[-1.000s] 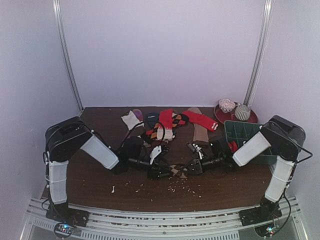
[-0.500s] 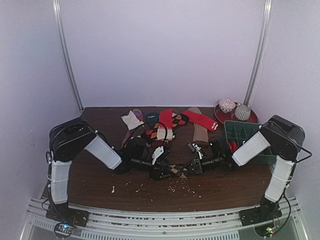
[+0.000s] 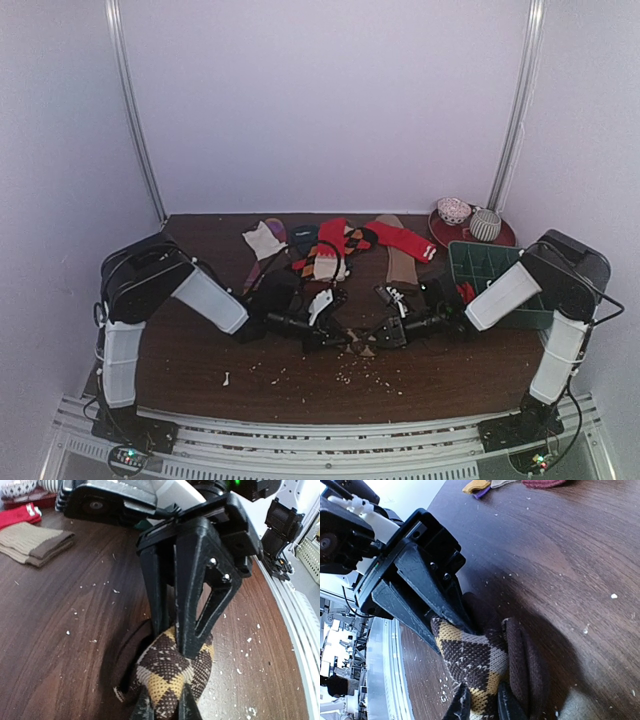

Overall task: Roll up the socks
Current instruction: Roll a pair of socks at the center of the board.

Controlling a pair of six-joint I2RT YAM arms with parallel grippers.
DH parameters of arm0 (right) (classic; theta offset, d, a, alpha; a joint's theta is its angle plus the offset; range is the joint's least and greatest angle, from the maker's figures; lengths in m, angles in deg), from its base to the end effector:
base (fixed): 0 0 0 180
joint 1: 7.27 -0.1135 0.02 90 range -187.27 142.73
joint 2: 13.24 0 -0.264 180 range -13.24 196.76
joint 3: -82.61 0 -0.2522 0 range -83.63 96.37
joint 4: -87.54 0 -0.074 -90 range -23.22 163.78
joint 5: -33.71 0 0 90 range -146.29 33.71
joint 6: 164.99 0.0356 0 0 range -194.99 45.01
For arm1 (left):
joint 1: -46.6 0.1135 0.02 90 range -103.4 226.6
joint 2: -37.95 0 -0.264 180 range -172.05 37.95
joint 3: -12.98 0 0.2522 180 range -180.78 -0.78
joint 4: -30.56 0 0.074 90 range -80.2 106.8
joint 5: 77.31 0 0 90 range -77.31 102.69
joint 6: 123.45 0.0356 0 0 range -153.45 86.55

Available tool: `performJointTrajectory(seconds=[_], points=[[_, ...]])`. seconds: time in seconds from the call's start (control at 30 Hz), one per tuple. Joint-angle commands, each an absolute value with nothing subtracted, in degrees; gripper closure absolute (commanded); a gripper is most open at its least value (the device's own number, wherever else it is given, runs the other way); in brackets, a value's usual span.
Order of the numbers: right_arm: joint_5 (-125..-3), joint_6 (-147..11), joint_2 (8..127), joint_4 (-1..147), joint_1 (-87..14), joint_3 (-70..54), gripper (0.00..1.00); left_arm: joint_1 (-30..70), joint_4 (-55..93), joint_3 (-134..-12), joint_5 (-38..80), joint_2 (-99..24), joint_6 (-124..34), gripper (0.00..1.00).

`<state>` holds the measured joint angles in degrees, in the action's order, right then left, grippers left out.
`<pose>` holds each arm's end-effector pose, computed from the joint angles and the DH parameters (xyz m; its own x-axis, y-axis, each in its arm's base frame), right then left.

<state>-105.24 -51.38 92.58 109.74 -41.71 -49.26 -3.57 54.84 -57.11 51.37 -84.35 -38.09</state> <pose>0.2372 0.1952 0.0978 -0.7903 -0.2230 -0.5707 -0.6126 0.3096 0.7273 0.2427 -0.3257 0.0897 -0.3761 0.3524 -0.8569 0.9258 0.1048 -0.3632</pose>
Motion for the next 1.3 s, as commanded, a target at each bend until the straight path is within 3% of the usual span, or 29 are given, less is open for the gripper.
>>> performJointTrajectory(seconds=[0.0, 0.2, 0.57, 0.77, 0.97, 1.27], points=[[-99.6, -52.6, 97.5, 88.8, -43.2, -50.3, 0.83, -7.5, 36.9, -62.5, 49.2, -87.6, -41.0, 1.00], [-94.3, -60.5, 91.0, 80.5, -43.0, -43.1, 0.72, -5.4, 17.5, -64.0, 45.1, -87.0, -46.9, 1.00], [-86.2, -68.4, 79.2, 80.3, -43.1, -40.3, 0.64, -4.5, 11.9, -63.4, 44.0, -90.6, -48.4, 1.00], [-85.6, -71.8, 70.4, 81.4, -43.6, -43.5, 0.45, -3.6, 9.6, -64.5, 45.0, -92.1, -47.7, 1.00], [-88.6, -74.0, 72.7, 78.0, -43.6, -41.2, 0.28, -2.8, 7.1, -65.3, 45.1, -92.9, -46.9, 1.00], [-97.6, -71.7, 80.8, 84.7, -43.6, -40.7, 0.19, -1.8, 5.4, -65.7, 43.9, -94.2, -46.3, 1.00]])
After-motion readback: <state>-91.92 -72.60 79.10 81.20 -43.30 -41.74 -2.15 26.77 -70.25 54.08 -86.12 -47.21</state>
